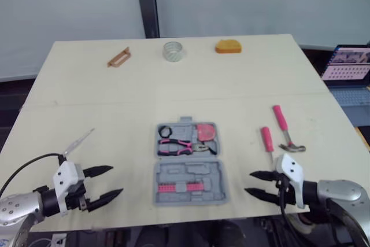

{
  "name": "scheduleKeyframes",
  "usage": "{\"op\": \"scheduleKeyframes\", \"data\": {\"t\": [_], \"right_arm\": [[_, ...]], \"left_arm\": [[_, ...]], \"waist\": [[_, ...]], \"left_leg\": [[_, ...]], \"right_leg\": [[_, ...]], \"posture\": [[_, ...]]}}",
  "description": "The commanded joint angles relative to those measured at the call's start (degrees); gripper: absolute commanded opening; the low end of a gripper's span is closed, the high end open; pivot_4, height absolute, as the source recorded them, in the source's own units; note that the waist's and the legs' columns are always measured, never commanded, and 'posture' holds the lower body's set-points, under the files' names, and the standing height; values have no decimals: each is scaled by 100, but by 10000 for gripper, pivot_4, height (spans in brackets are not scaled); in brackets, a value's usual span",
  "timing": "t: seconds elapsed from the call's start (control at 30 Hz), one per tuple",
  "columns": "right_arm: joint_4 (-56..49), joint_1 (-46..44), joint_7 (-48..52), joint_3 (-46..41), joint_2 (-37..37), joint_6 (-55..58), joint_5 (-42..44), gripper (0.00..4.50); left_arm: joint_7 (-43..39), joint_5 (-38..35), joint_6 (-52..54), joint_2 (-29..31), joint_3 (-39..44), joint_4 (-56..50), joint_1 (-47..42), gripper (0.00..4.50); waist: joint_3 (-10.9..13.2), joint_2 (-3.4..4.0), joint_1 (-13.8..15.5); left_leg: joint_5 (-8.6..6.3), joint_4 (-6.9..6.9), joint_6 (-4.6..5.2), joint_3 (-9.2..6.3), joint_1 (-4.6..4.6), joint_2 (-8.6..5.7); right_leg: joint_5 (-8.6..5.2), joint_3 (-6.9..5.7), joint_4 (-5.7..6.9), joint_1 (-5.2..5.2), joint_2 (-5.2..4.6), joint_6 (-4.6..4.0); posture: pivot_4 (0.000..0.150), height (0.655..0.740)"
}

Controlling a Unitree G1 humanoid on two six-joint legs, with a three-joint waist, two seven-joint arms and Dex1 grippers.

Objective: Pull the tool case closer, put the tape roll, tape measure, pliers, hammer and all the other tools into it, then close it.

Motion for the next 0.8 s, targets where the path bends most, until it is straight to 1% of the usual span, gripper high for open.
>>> {"op": "scheduleKeyframes", "data": {"t": [0.03, 0.2, 0.37, 0.47, 0.53, 0.63, 0.73, 0.8], "right_arm": [[93, 51, 132, -9, -38, -271, -10, 44606], [264, 51, 182, 83, 5, -619, -114, 44606], [374, 206, 87, -230, 168, -2002, -517, 44606], [263, 325, 477, -455, 437, -2459, 114, 44606], [315, 302, 714, -425, 563, -2831, 257, 44606], [393, 146, 735, -314, 666, -2979, 281, 44606], [466, -49, 700, -230, 705, -2969, 287, 44606], [580, -179, 718, -213, 698, -2968, 272, 44606]], "left_arm": [[-67, 111, -407, -105, 177, 168, 253, 45000], [101, 207, -676, -243, 208, 179, 345, 45000], [313, -429, -500, -524, 663, -230, 440, 45000], [448, -809, -312, -728, 885, -485, 563, 45000], [588, -805, -316, -934, 877, -586, 682, 45000], [775, -618, -354, -1119, 805, -670, 768, 45000], [1479, -509, 132, -1150, 983, -782, 665, 45000], [1994, -1015, 771, -1011, 1368, -778, 352, 45000]], "waist": [[0, 0, 6], [0, -1, 7], [1, -2, -4], [1, -5, 3], [1, -4, -6], [2, -6, -8], [3, -6, -1], [3, -8, 12]], "left_leg": [[-2, 0, 1, 2, 0, 0], [-2, 2, 1, 1, 0, 0], [-2, 1, 1, 1, 0, 1], [-2, 3, 1, 0, 2, 1], [-2, 3, 1, 0, 4, 1], [-3, 3, 2, -1, 8, 1], [-3, 5, 2, -1, 9, 2], [-3, 9, 2, -4, 7, 1]], "right_leg": [[0, 0, -1, 0, 0, 0], [0, -1, 1, 1, 0, 0], [0, 0, 0, 0, 0, 0], [0, -1, 0, 4, 0, 0], [1, -1, -3, 9, 0, 2], [1, -2, -4, 12, 1, 2], [1, -1, -3, 13, 1, 2], [1, -3, -2, 13, 1, 2]], "posture": [[1500, 7400], [1500, 7400], [1500, 7400], [1500, 7400], [1500, 7400], [1500, 7400], [1500, 7400], [1500, 7400]]}}
